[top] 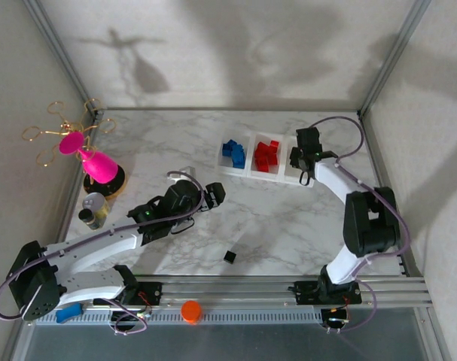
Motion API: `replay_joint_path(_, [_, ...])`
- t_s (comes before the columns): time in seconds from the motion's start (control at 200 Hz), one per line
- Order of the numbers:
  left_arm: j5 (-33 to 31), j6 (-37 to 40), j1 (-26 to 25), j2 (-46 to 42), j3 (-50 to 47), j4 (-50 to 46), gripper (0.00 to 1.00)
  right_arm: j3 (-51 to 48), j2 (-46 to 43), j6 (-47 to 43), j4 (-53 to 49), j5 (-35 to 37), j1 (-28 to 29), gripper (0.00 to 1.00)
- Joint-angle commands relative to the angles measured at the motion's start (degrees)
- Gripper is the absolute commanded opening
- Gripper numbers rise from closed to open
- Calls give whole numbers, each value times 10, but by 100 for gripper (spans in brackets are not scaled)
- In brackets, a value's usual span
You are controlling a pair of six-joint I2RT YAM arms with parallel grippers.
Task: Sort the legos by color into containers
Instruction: Place the lego in the container.
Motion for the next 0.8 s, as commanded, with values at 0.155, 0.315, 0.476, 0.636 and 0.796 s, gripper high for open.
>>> replay_joint_path(0.155, [12, 15, 5, 19, 21, 20, 100, 76, 71, -29, 20, 47, -6, 42])
replay_joint_path(0.315, [8, 14, 6, 12, 20, 21, 100, 78, 49, -28, 19, 25, -6, 55])
replay_joint_path(0.476, [5, 7, 5, -4, 16, 17, 99, 43, -19, -4, 14, -40, 4, 59])
replay_joint_path(0.636, [-6, -5, 6, -41, -3, 8, 100, -10, -93, 6, -17, -53, 57, 63])
replay_joint_path(0.796, [-14, -13, 6, -72, -20, -20, 100, -68, -156, 12, -51, -66, 125, 66])
